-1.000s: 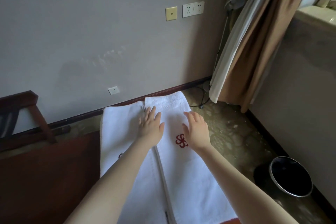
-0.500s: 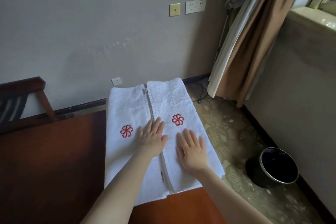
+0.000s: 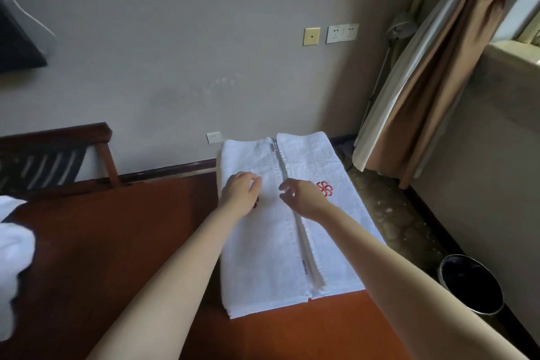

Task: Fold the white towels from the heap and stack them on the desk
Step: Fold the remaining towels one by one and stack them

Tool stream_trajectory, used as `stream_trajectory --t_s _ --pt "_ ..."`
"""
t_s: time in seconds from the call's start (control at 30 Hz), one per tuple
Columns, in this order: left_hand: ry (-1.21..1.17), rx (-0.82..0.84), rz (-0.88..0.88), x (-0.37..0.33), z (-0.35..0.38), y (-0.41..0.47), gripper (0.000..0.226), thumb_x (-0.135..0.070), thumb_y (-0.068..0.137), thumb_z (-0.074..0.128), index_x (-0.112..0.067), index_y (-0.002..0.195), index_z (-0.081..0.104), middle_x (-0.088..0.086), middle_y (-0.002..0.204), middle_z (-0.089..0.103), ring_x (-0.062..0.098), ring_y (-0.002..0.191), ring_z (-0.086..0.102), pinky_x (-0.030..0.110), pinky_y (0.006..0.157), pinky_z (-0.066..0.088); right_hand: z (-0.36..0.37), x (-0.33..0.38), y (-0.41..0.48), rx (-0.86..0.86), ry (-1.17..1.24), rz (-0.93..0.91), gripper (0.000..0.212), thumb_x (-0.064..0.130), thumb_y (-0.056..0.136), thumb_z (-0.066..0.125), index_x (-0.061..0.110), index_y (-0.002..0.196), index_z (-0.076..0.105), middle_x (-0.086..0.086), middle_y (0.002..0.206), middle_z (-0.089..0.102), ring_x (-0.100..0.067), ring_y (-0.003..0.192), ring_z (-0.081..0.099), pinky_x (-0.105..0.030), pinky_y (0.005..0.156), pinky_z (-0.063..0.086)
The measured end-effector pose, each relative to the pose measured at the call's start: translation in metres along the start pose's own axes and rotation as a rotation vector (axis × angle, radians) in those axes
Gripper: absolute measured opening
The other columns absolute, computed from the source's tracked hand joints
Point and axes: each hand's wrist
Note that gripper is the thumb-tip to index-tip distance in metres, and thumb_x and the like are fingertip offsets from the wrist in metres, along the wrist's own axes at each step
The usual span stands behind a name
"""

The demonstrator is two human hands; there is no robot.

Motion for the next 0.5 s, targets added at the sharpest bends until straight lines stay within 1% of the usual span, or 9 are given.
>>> stream_trajectory --t_s 0.07,0.1,0.17,0.23,0.3,0.33,0.4,0.43,0.5 --pt "-0.026 -0.05 -0.028 0.024 -0.029 -0.003 0.03 -0.028 0.098 0.045 -0.01 0.109 0.066 0.008 0.121 0.06 0.027 0.117 0.051 0.038 0.099 0.041 0.009 0.033 0.011 0.082 -0.04 -0.035 0.027 0.026 0.093 0.056 0.017 0.118 0.063 -0.005 0.114 0.067 -0.023 0.106 0.061 -0.027 0.085 0.045" --pt "-0.027 -0.067 -0.033 0.038 -0.043 -0.006 0.029 -0.028 0.097 0.045 -0.01 0.106 0.066 0.007 0.118 0.06 0.027 0.115 0.051 0.038 0.098 0.042 0.015 0.052 0.016 0.117 -0.064 -0.041 0.027 0.027 0.093 0.056 0.018 0.118 0.062 -0.005 0.112 0.068 -0.023 0.105 0.062 -0.027 0.083 0.044" --pt "-0.017 -0.091 -0.03 0.068 -0.073 -0.015 0.026 -0.027 0.097 0.046 -0.01 0.101 0.066 0.005 0.112 0.061 0.026 0.111 0.052 0.038 0.095 0.043 0.031 0.091 0.023 0.174 -0.084 -0.037 0.028 0.028 0.093 0.056 0.019 0.118 0.061 -0.004 0.107 0.068 -0.023 0.097 0.064 -0.026 0.077 0.045" --pt "0.0 -0.097 -0.033 0.101 -0.102 -0.024 0.026 -0.027 0.097 0.048 -0.011 0.107 0.065 0.004 0.115 0.062 0.025 0.112 0.053 0.038 0.096 0.043 0.051 0.132 0.028 0.213 -0.106 -0.047 0.03 0.03 0.093 0.055 0.018 0.12 0.061 -0.004 0.113 0.063 -0.023 0.093 0.061 -0.026 0.078 0.046" --pt "0.014 -0.076 -0.052 0.136 -0.13 -0.033 0.026 -0.027 0.096 0.049 -0.013 0.113 0.064 0.003 0.117 0.062 0.023 0.111 0.055 0.036 0.096 0.045 0.074 0.172 0.034 0.253 -0.153 -0.069 0.033 0.032 0.093 0.054 0.018 0.122 0.06 -0.004 0.121 0.06 -0.022 0.101 0.059 -0.029 0.085 0.047" --pt "0.01 -0.051 -0.074 0.155 -0.144 -0.038 0.025 -0.027 0.096 0.05 -0.014 0.113 0.064 0.003 0.116 0.063 0.022 0.11 0.056 0.034 0.094 0.046 0.088 0.192 0.037 0.276 -0.17 -0.082 0.034 0.032 0.093 0.054 0.017 0.122 0.06 -0.005 0.12 0.061 -0.021 0.099 0.059 -0.029 0.086 0.048" --pt "-0.002 0.012 -0.123 0.194 -0.17 -0.049 0.025 -0.027 0.097 0.05 -0.015 0.114 0.064 0.002 0.116 0.064 0.02 0.107 0.058 0.029 0.088 0.046 0.116 0.232 0.041 0.306 -0.186 -0.107 0.034 0.032 0.092 0.054 0.017 0.122 0.06 -0.006 0.117 0.062 -0.02 0.094 0.06 -0.028 0.079 0.048" --pt "0.005 0.037 -0.146 0.214 -0.182 -0.056 0.026 -0.027 0.097 0.05 -0.015 0.115 0.064 0.003 0.117 0.064 0.021 0.107 0.058 0.028 0.086 0.045 0.13 0.251 0.043 0.314 -0.184 -0.118 0.035 0.031 0.092 0.054 0.017 0.124 0.059 -0.006 0.119 0.061 -0.021 0.097 0.06 -0.027 0.076 0.046" --pt "0.031 0.046 -0.197 0.255 -0.207 -0.073 0.028 -0.028 0.098 0.05 -0.014 0.119 0.062 0.004 0.119 0.063 0.02 0.105 0.058 0.026 0.08 0.044 0.158 0.29 0.044 0.331 -0.177 -0.15 0.038 0.029 0.093 0.054 0.015 0.129 0.056 -0.007 0.125 0.059 -0.023 0.108 0.058 -0.029 0.08 0.048"
Point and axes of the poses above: each hand's wrist, its own y-axis towards the middle knuckle, its own z-axis out of the palm, x = y × z
